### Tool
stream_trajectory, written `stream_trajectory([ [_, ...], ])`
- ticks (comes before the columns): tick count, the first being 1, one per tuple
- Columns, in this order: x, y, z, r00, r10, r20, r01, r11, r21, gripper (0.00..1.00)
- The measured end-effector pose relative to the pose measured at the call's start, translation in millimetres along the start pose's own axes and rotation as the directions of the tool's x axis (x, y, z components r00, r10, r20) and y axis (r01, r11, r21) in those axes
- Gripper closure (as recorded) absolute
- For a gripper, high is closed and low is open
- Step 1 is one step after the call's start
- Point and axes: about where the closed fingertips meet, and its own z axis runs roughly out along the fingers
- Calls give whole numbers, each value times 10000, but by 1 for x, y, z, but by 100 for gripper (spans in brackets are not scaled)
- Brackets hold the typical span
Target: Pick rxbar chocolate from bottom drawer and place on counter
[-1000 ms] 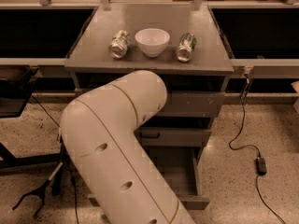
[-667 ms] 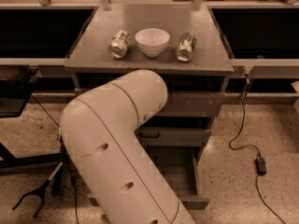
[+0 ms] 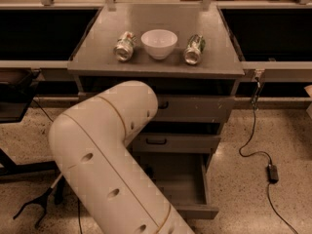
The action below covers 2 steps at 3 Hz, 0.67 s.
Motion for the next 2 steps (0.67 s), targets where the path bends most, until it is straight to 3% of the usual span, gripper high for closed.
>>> stream_trajectory([
  [1,-16,-10,44,9979,-435,483,410,9978,511,0],
  [2,-26,-20,89,9953,-791,553,748,9942,768,0],
])
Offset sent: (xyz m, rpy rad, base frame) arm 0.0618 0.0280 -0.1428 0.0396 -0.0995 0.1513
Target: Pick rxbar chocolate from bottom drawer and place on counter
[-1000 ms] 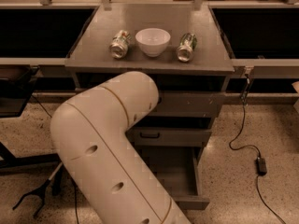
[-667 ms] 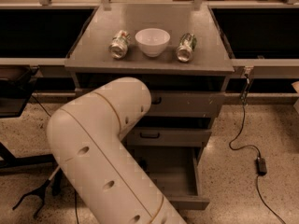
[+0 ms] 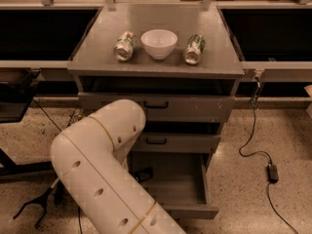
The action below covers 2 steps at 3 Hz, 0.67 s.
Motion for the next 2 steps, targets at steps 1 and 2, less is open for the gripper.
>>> stream_trajectory([
  [1,5,-4,41,9997,-59,-251,61,10000,65,0],
  [2,21,-9,72,9968,-249,-758,264,9995,197,0],
])
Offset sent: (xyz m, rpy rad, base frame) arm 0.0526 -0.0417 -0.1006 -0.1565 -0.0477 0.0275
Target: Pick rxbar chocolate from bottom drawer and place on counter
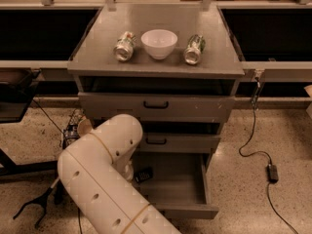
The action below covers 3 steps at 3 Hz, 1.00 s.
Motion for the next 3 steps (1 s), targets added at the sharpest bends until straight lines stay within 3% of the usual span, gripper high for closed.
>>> stream_trajectory([
  [1,8,-4,23,9963,-506,-692,528,9982,299,0],
  [2,13,-12,43,9769,-1278,-1714,1420,9871,734,0],
  [3,17,-18,52,9592,-1649,-2296,1901,9775,918,0],
])
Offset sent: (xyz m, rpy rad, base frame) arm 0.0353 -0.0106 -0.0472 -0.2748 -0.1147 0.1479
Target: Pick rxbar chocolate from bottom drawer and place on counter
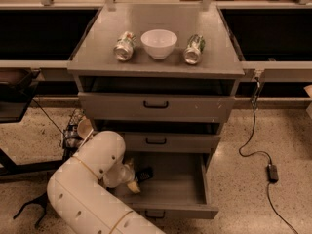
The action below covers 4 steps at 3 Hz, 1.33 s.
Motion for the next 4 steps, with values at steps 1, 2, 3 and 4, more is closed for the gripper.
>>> stream_trajectory([
  [1,9,-1,10,9975,-404,-581,412,9991,124,0],
  [2,16,3,22,9933,-653,-949,660,9978,47,0],
  [3,22,6,32,9908,-791,-1102,788,9969,-68,0],
  [4,24,9,42,9885,-979,-1156,960,9951,-223,0],
])
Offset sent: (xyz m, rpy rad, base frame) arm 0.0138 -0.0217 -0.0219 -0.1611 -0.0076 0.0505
